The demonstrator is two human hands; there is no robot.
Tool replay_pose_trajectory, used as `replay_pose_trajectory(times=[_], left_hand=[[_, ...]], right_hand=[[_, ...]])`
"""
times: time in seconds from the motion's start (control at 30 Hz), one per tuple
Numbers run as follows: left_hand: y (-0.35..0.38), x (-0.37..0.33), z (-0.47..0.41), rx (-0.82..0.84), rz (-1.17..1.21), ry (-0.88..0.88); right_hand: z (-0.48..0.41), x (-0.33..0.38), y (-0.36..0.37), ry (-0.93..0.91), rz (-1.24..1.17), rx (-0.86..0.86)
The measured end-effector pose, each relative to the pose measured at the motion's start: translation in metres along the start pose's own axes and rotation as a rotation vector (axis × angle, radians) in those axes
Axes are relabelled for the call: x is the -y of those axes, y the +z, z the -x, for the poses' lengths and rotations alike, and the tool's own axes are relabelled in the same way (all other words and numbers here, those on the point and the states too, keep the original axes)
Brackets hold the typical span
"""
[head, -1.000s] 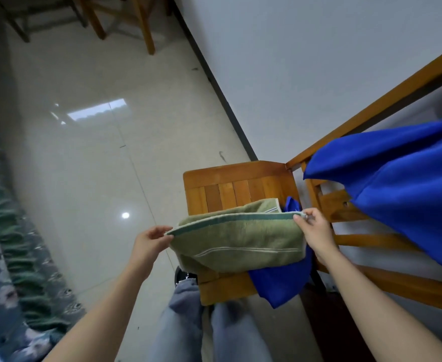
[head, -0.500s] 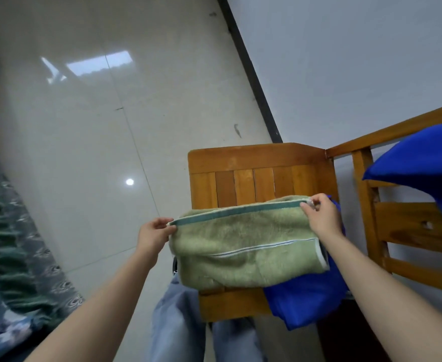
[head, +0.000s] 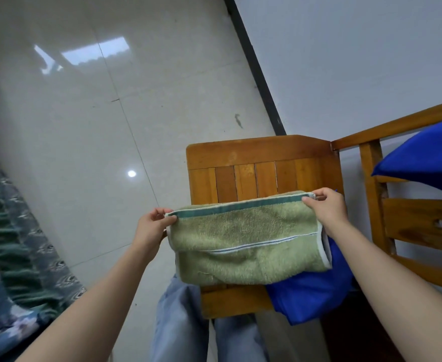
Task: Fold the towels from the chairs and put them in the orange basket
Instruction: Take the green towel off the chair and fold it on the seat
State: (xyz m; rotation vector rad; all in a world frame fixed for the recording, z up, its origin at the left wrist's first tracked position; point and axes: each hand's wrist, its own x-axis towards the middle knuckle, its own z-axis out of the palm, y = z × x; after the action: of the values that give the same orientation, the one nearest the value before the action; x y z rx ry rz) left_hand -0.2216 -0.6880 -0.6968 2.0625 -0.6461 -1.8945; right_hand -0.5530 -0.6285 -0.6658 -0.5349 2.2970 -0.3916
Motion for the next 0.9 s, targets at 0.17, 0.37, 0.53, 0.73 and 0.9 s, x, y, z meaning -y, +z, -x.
replay_pose_trajectory(times=[0.17, 0.37, 0.53, 0.73, 0.9], left_hand=[[0.010, -0.038, 0.026, -0.040, -0.025, 0.225], [0.061, -0.105, 0.002, -0.177, -0.216, 0.497], [0.085, -0.056, 0.010, -0.228, -1.128, 0.819], [0.061, 0.015, 0.004, -0.017, -1.592, 0.691], [0.041, 0.016, -0.002, 0.035, -1.756, 0.718]], right_hand=[[0.006, 0.009, -0.021, -0.025, -0.082, -0.200], [-0.014, 0.023, -0.027, -0.053, -0.276, -0.281], [0.034, 0.013, 0.006, -0.615, 0.363, -0.326], [0.051, -0.034, 0.039, -0.503, 0.979, 0.148], [0.051, -0.053, 0.008, -0.233, 0.910, 0.131]])
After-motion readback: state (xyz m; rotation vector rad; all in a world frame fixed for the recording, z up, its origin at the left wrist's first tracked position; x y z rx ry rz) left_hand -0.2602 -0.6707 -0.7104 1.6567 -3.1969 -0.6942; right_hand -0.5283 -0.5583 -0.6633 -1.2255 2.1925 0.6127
